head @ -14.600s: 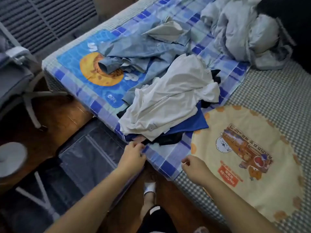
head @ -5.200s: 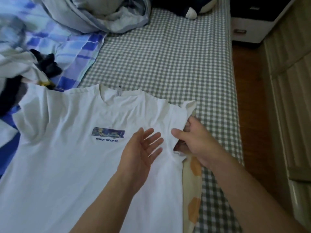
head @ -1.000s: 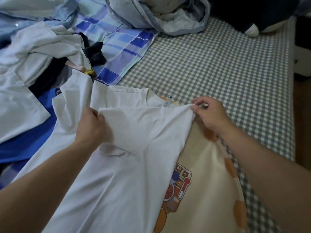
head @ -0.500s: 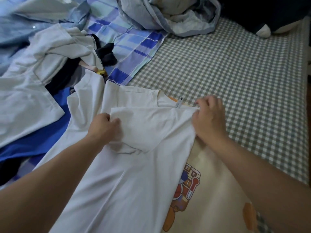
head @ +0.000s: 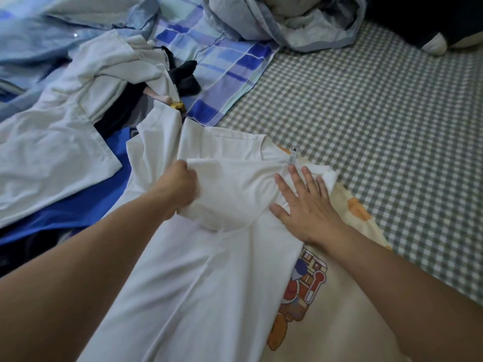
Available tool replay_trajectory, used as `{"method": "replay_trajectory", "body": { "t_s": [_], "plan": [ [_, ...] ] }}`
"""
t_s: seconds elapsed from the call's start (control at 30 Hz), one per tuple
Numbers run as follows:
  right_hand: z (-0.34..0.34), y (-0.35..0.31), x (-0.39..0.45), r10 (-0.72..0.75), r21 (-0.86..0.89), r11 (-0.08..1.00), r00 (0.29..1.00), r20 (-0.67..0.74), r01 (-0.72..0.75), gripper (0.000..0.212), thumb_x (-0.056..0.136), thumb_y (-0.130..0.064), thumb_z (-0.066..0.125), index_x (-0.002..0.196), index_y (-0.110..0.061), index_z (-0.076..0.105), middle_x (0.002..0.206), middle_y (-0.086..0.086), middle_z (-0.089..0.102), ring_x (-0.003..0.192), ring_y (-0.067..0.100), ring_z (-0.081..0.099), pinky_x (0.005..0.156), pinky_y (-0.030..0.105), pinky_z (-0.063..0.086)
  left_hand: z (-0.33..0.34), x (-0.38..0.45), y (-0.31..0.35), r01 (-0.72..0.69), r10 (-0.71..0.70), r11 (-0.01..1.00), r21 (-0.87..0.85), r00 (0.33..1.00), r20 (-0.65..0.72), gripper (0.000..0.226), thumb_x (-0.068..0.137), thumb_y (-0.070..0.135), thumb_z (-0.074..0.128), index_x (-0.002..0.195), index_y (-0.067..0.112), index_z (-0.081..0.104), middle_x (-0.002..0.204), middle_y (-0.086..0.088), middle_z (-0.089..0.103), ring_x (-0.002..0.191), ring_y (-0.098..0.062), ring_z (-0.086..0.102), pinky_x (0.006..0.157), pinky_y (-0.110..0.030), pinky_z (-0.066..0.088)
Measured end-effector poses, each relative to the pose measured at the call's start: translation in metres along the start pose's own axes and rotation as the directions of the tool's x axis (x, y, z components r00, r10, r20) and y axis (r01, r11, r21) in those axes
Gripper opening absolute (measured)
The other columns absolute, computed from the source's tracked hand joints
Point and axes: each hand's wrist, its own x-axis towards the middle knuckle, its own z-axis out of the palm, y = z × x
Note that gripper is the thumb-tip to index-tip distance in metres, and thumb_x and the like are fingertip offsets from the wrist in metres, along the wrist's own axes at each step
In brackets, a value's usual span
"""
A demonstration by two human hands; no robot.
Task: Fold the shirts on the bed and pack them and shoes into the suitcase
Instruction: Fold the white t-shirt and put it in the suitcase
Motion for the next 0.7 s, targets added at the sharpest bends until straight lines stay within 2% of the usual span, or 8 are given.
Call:
{"method": "replay_trajectory", "body": {
  "t_s": [0.1, 0.2, 0.3, 0.37, 0.43, 0.5, 0.6, 0.7],
  "plan": [
    [-0.001, 0.001, 0.001, -0.008, 0.040, 0.999, 1.000, -0.012, 0.009, 0.075, 0.093, -0.076, 0.007, 0.156, -0.042, -0.016, 0.162, -0.006, -0.033, 0.149, 0.019, -0.032, 0.123, 0.049, -0.015, 0.005, -0.031, 0.035, -0.192, 0.192, 0.979, -0.063, 0.981, -0.016, 0.016, 0.106, 0.031, 0.037, 0.115, 0.024, 0.048, 0.099, -0.008, 0.060, 0.078, -0.023, 0.055, 0.060, -0.033, 0.044],
    [-0.012, 0.006, -0.004, -0.032, 0.262, 0.964, 0.996, -0.087, 0.054, 0.063, 0.100, -0.060, 0.018, 0.159, -0.040, 0.010, 0.169, -0.008, -0.004, 0.155, 0.017, -0.014, 0.126, 0.047, -0.005, 0.039, -0.080, 0.056, -0.512, 0.483, 0.856, 0.074, 0.842, 0.240, 0.035, 0.104, 0.038, 0.047, 0.138, 0.031, 0.038, 0.105, -0.013, 0.067, 0.089, -0.030, 0.065, 0.078, -0.040, 0.050],
    [-0.032, 0.019, -0.025, 0.262, 0.731, 0.679, 0.953, -0.149, -0.072, 0.037, 0.106, -0.025, 0.040, 0.138, -0.039, 0.052, 0.155, -0.009, 0.040, 0.148, 0.015, 0.029, 0.122, 0.036, 0.026, 0.080, -0.122, 0.041, -0.537, 0.319, 0.800, 0.267, 0.758, 0.570, 0.074, 0.099, 0.051, 0.052, 0.158, 0.032, 0.011, 0.147, -0.013, 0.037, 0.127, -0.040, 0.050, 0.105, -0.046, 0.044],
    [-0.042, 0.031, -0.040, 0.389, 0.837, 0.539, 0.909, -0.147, -0.096, 0.029, 0.105, -0.014, 0.045, 0.117, -0.030, 0.066, 0.129, -0.008, 0.063, 0.123, 0.012, 0.056, 0.102, 0.025, 0.045, 0.087, -0.129, 0.020, -0.489, 0.311, 0.819, 0.298, 0.817, 0.486, 0.066, 0.098, 0.045, 0.053, 0.154, 0.030, 0.021, 0.145, -0.006, 0.034, 0.126, -0.034, 0.050, 0.103, -0.044, 0.046],
    [-0.047, 0.039, -0.047, 0.407, 0.864, 0.487, 0.909, -0.093, -0.130, 0.022, 0.105, -0.016, 0.048, 0.110, -0.027, 0.066, 0.113, -0.007, 0.069, 0.102, 0.007, 0.064, 0.083, 0.015, 0.048, 0.081, -0.125, -0.002, -0.520, 0.447, 0.777, 0.353, 0.852, 0.272, 0.052, 0.094, 0.022, 0.052, 0.144, 0.024, 0.039, 0.135, -0.006, 0.040, 0.116, -0.032, 0.053, 0.091, -0.043, 0.050],
    [-0.050, 0.039, -0.042, 0.367, 0.789, 0.589, 0.928, -0.069, -0.174, 0.019, 0.103, -0.024, 0.053, 0.117, -0.026, 0.067, 0.112, -0.010, 0.067, 0.096, 0.004, 0.062, 0.081, 0.016, 0.050, 0.072, -0.115, -0.028, -0.525, 0.519, 0.741, 0.419, 0.843, 0.139, 0.054, 0.083, 0.009, 0.053, 0.136, 0.018, 0.049, 0.122, -0.008, 0.047, 0.106, -0.035, 0.051, 0.081, -0.045, 0.050],
    [-0.054, 0.025, -0.020, 0.296, 0.653, 0.742, 0.948, -0.115, -0.153, 0.030, 0.100, -0.034, 0.056, 0.127, -0.023, 0.066, 0.122, -0.007, 0.066, 0.112, 0.012, 0.059, 0.099, 0.031, 0.048, 0.064, -0.108, -0.056, -0.475, 0.464, 0.776, 0.414, 0.876, 0.136, 0.044, 0.080, 0.010, 0.058, 0.122, 0.021, 0.053, 0.111, -0.002, 0.050, 0.097, -0.032, 0.052, 0.078, -0.041, 0.044],
    [-0.061, 0.000, 0.011, 0.221, 0.624, 0.769, 0.974, -0.056, -0.139, 0.032, 0.097, -0.046, 0.059, 0.120, -0.025, 0.066, 0.110, -0.010, 0.066, 0.102, 0.013, 0.061, 0.088, 0.028, 0.047, 0.061, -0.104, -0.071, -0.569, 0.565, 0.720, 0.397, 0.813, 0.139, 0.024, 0.085, 0.024, 0.055, 0.109, 0.025, 0.052, 0.099, 0.004, 0.053, 0.087, -0.029, 0.057, 0.070, -0.037, 0.039]
  ]
}}
